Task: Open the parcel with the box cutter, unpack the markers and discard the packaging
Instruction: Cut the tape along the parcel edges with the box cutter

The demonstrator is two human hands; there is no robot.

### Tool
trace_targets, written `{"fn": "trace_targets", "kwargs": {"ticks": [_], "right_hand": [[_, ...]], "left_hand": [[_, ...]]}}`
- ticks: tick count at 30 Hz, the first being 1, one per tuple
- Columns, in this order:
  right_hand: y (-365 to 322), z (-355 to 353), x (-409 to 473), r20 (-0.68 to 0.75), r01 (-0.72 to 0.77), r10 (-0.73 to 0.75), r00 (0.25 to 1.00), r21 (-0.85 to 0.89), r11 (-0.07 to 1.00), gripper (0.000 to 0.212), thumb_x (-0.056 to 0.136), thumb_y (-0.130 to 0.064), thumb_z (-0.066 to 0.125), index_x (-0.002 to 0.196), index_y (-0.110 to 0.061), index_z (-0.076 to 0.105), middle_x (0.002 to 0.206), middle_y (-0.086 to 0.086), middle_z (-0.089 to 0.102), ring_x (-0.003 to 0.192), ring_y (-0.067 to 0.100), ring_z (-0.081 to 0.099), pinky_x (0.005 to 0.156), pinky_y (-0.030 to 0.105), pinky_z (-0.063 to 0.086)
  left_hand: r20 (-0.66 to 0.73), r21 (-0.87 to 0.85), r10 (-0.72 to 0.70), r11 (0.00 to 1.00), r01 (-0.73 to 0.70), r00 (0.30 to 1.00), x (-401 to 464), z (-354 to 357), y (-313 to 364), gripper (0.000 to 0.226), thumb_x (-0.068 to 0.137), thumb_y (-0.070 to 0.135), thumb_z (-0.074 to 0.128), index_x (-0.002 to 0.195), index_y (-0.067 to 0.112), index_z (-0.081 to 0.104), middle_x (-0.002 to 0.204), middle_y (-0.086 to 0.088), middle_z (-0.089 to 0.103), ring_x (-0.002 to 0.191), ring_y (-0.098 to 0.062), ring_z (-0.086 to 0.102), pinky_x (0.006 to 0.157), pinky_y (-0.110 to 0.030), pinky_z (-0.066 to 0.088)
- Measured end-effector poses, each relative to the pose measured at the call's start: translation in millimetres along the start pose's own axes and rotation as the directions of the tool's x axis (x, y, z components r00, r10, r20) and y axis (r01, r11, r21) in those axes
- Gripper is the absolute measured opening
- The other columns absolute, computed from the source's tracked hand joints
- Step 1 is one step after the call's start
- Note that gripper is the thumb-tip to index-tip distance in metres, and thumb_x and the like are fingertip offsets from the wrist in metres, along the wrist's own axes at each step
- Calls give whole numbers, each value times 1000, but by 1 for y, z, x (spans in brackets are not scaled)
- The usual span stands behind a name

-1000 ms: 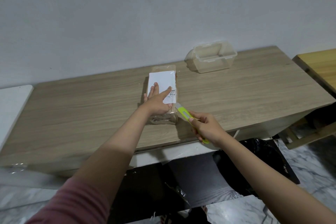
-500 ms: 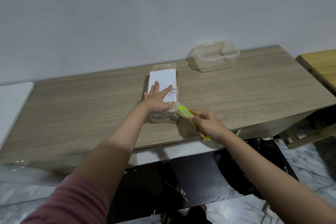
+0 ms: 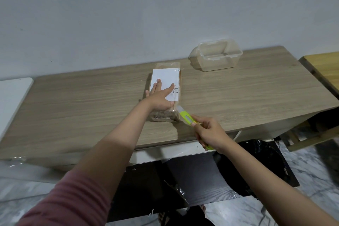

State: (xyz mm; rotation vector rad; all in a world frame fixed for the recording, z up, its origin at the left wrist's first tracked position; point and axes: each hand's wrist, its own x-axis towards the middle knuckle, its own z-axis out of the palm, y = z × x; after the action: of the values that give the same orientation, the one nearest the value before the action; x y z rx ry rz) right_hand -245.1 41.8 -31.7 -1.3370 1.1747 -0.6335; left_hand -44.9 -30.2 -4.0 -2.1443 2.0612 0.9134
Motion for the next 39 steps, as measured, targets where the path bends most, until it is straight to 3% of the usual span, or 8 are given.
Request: {"fn": "trace_targets", "kwargs": {"ticks": [9, 14, 19, 22, 29, 33, 39], "right_hand": [[3, 8, -4, -27, -8, 8, 1000, 13, 1000, 38, 98, -13, 43, 126, -36, 55, 52, 10, 42, 30, 12, 38, 33, 20, 33], [0, 7, -12, -27, -25, 27, 999, 55, 998, 38, 98, -12, 43, 114, -44, 57, 59, 14, 41, 31, 12, 36, 32, 17, 31], [-2, 8, -13, -28, -48, 51, 998, 103, 994, 37, 97, -10, 44, 118, -36, 60, 57, 12, 41, 30, 12, 34, 31, 18, 30], [-2, 17, -13, -56, -61, 69, 996, 123, 990, 38, 98, -10, 43, 108, -42, 58, 59, 14, 42, 30, 12, 34, 31, 17, 30], [4, 34, -19, -150, -33, 62, 987, 188, 982, 36, 98, -8, 42, 114, -38, 55, 49, 8, 40, 28, 10, 36, 32, 17, 32], [-3, 23, -5, -160, -93, 138, 978, 262, 961, 31, 97, -9, 45, 115, -30, 59, 53, 9, 42, 29, 10, 34, 32, 17, 30], [-14, 8, 13, -107, -107, 135, 985, 234, 966, 30, 97, -13, 47, 99, -38, 63, 55, 6, 45, 31, 9, 34, 35, 18, 30]], "left_hand": [[-9, 4, -14, 1000, 14, 1000, -2, 1, 4, 71, 93, 32, 49, 148, 41, 4, 155, -5, -27, 144, -22, -22, 114, -48, -13], [-8, 12, -22, 1000, 22, 1000, -2, 1, 4, 71, 93, 33, 48, 148, 42, 4, 156, -5, -27, 145, -21, -22, 114, -48, -12], [-4, 3, -8, 1000, 8, 1000, -2, 0, 4, 70, 94, 32, 48, 148, 42, 4, 156, -5, -27, 144, -21, -22, 114, -48, -13], [-12, -6, -2, 1000, 2, 1000, -2, 1, 2, 70, 94, 32, 48, 148, 42, 5, 156, -5, -26, 144, -20, -22, 114, -49, -13], [-38, -37, -33, 999, 32, 999, 1, 3, 5, 71, 92, 34, 50, 148, 42, 7, 156, -7, -24, 145, -22, -20, 114, -50, -11], [-123, -108, -123, 988, 109, 985, 1, 5, 7, 72, 89, 46, 51, 148, 40, 11, 158, -10, -17, 146, -27, -13, 117, -46, -1], [-154, 44, -145, 987, 153, 977, 7, 2, 0, 78, 84, 64, 45, 149, 34, 13, 158, -15, 10, 147, -30, -6, 116, -39, 8]]}}
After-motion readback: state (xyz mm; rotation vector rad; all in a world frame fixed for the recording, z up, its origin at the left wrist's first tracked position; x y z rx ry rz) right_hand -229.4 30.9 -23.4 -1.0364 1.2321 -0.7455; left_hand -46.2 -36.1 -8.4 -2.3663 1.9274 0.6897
